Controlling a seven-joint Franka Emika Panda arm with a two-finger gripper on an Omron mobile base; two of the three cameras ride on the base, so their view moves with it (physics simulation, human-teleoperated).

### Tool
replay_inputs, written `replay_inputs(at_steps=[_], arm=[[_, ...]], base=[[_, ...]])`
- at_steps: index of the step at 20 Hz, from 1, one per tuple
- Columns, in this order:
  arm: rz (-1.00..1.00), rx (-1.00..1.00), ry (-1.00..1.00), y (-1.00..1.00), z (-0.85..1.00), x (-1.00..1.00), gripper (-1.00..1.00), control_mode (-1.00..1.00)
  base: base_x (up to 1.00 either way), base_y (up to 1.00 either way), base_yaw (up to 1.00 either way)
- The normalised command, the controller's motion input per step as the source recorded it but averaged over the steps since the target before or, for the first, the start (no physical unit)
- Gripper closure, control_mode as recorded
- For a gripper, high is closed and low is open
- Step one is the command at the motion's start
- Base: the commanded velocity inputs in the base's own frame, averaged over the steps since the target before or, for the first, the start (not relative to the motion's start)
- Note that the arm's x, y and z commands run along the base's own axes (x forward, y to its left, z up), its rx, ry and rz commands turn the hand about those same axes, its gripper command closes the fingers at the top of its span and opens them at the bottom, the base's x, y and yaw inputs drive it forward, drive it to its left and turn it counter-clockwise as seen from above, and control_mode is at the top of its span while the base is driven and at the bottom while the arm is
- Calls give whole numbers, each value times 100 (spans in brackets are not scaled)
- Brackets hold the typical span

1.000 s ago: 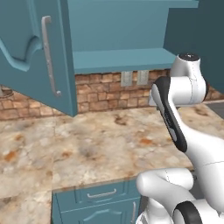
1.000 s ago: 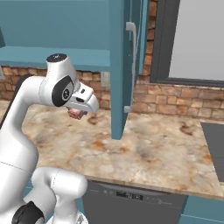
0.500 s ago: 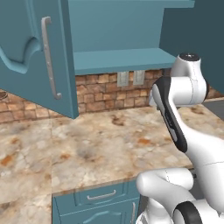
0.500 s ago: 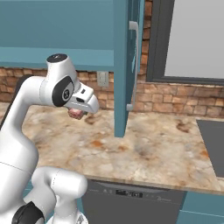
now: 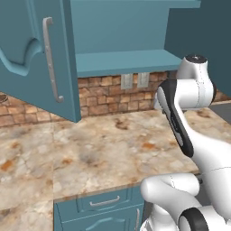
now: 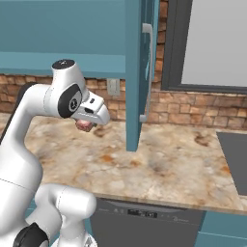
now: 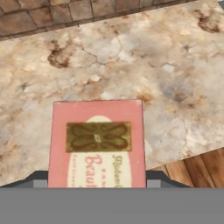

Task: Pick up the bar soap and sponge from the sink, and place them back in the cabinet, and close the cabinet doors.

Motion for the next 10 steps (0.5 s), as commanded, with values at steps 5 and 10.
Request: replay_inputs(at_steps=[5, 10], arm=[[0, 0, 0, 0, 0, 0, 100, 100], [0, 0, -2, 11, 12, 2, 100, -100]], base=[[0, 0, 0], [0, 0, 0]])
